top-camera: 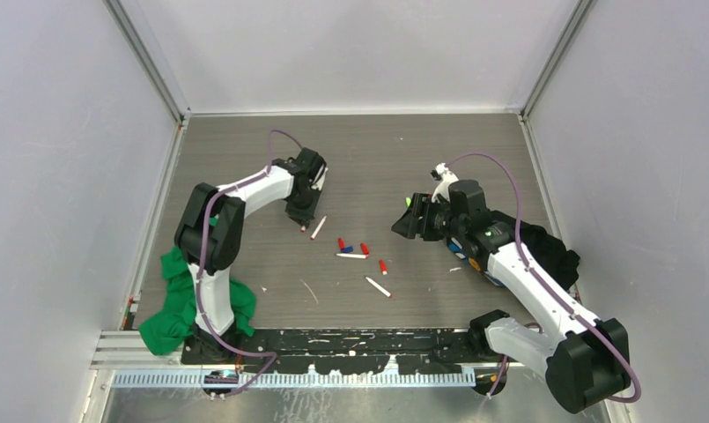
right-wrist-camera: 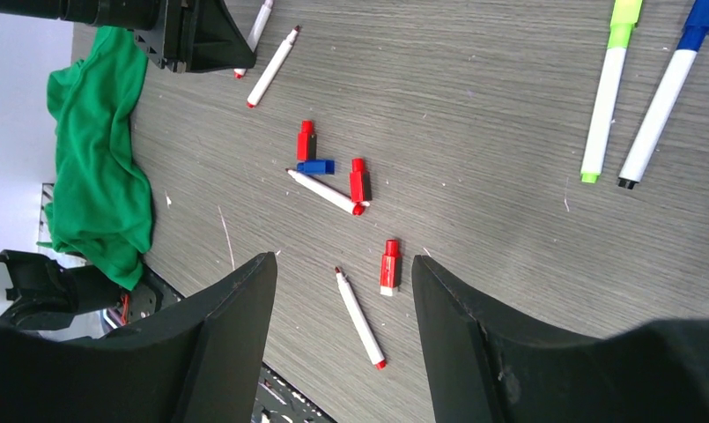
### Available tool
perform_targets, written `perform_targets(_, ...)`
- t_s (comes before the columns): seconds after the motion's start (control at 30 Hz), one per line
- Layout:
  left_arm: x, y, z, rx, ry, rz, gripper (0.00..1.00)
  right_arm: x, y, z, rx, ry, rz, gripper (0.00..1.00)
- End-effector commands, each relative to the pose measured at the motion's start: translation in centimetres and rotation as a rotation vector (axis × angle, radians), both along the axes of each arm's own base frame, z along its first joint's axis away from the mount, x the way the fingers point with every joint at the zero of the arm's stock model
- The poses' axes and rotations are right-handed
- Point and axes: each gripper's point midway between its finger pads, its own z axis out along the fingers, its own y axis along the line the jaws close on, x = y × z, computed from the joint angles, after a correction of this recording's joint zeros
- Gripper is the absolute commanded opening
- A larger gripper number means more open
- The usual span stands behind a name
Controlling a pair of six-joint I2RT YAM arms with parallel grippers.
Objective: Insert the pens into the pen caps
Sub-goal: Pick up the pen from the center of the board.
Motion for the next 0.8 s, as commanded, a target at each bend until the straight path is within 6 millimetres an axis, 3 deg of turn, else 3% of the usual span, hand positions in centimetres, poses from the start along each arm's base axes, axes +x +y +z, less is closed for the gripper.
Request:
perform_targets(0.0,1.2,1.2,0.4,0.019,-0.028,0.030,0.08,-0.1,0.3,1.6,0.039,-0.053,0.009,0.64)
perform_targets(0.07,1.4,1.1,0.9,0.004,-0.036,0.037,0.02,-0.2,0.5,1.9,0.050,-0.053,0.014,0.64)
perform_targets(0.17,1.8,1.3,2.7,-0.007,-0.085,0.051,0.00,-0.5,0.7,2.7,0.080,-0.057,0.018,0.64)
perform_targets(0.33,0.7,-0.4,9.0,-0.192,-0.227,-0.006,0.00,-1.5,2.2,5.5,0.225,-0.076,0.060,0.64)
perform_targets(0.37,0.0,-1.0,11.1,-0.253,-0.265,-0.037,0.00,-1.9,2.7,6.2,0.269,-0.082,0.075,0.64)
perform_targets(0.47,-3.2,-3.4,14.8,-0.467,-0.310,-0.146,0.00,-2.8,4.0,8.7,0.409,-0.117,0.123,0.64)
perform_targets(0.6,-8.6,-6.9,19.8,-0.808,-0.321,-0.336,0.00,-4.3,6.3,11.4,0.542,-0.174,0.179,0.69)
perform_targets(0.67,-11.8,-8.1,21.7,-0.970,-0.276,-0.431,0.00,-5.0,7.9,12.8,0.570,-0.213,0.210,0.70)
perform_targets(0.77,-14.6,-8.7,22.9,-1.096,-0.227,-0.521,0.00,-5.8,10.1,14.2,0.602,-0.246,0.241,0.70)
